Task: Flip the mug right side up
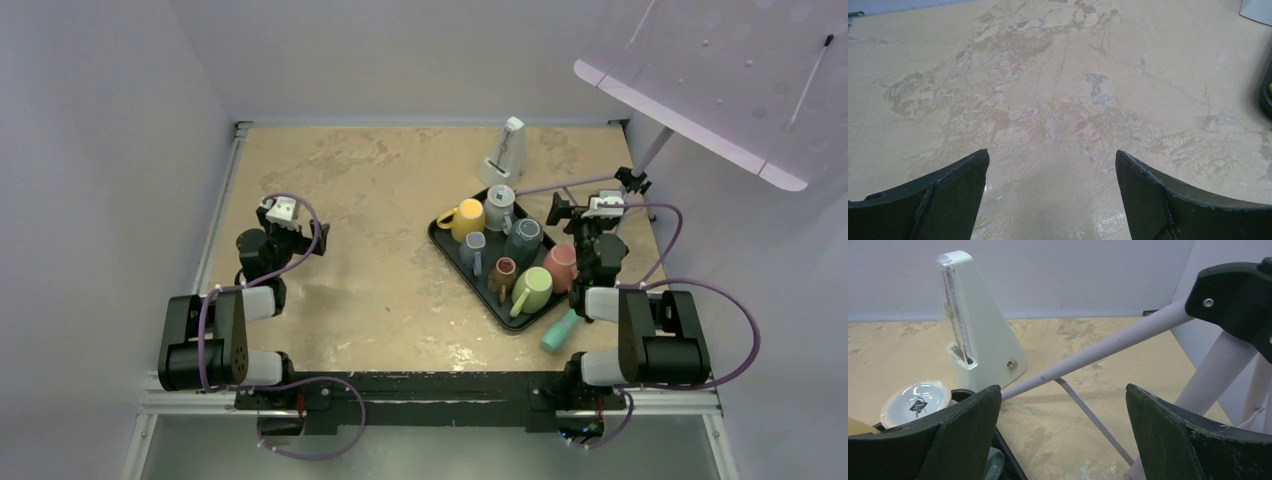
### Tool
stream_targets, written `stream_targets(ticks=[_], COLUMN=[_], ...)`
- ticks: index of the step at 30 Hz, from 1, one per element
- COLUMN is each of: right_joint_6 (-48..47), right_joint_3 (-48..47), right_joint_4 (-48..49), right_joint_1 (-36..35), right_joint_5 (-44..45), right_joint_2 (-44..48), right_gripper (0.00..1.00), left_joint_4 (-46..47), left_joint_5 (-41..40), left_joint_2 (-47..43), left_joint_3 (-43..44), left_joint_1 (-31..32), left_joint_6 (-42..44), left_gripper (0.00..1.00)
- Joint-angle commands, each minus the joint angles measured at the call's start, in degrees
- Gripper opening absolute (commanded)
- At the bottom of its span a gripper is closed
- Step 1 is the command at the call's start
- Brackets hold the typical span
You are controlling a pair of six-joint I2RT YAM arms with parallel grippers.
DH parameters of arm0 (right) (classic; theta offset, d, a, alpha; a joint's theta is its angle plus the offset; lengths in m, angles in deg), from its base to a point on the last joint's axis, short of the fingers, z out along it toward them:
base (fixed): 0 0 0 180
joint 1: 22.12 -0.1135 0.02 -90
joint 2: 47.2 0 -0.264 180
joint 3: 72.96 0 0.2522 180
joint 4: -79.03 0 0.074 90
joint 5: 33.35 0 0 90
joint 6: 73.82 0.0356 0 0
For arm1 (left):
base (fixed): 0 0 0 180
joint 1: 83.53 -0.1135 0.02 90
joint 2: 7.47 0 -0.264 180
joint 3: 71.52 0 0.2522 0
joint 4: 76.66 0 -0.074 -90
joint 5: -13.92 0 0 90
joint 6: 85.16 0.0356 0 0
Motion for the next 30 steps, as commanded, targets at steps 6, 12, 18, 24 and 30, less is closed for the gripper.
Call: stream_targets(ticks=[6, 12, 18, 24, 30], right_joint_6=[-4.87, -2.15, -7.22, -18.15, 1.28], right_joint_3=[-10.71, -19.7, -29.9, -40.66, -48.95], right_joint_4=[-18.2, -39.71, -63.75, -80.89, -91.86], right_joint_1=[0.26, 0.23, -4.23, -19.36, -23.61], right_joint_5=[-9.22, -14.42, -13.78, -10.13, 0.86], right_joint_2=[7.28, 13.85, 19.84, 18.52, 16.14], right_gripper=[0.97, 0.9, 0.89, 0.92, 0.85], left_joint_4=[4.39, 4.68, 3.85, 2.69, -8.47], left_joint_5=[1.78, 1.78, 2.98, 3.63, 0.77], left_joint_2=[-0.33, -0.26, -0.97, -1.67, -5.09], left_joint_3=[-0.03, -0.03, 0.22, 0.55, 6.41], left_joint_1=[0.37, 0.38, 0.29, 0.18, -1.28], left_joint_6=[-0.85, -0.95, -0.87, -0.86, -4.32], left_gripper=[1.0, 1.0, 1.0, 1.0, 1.0])
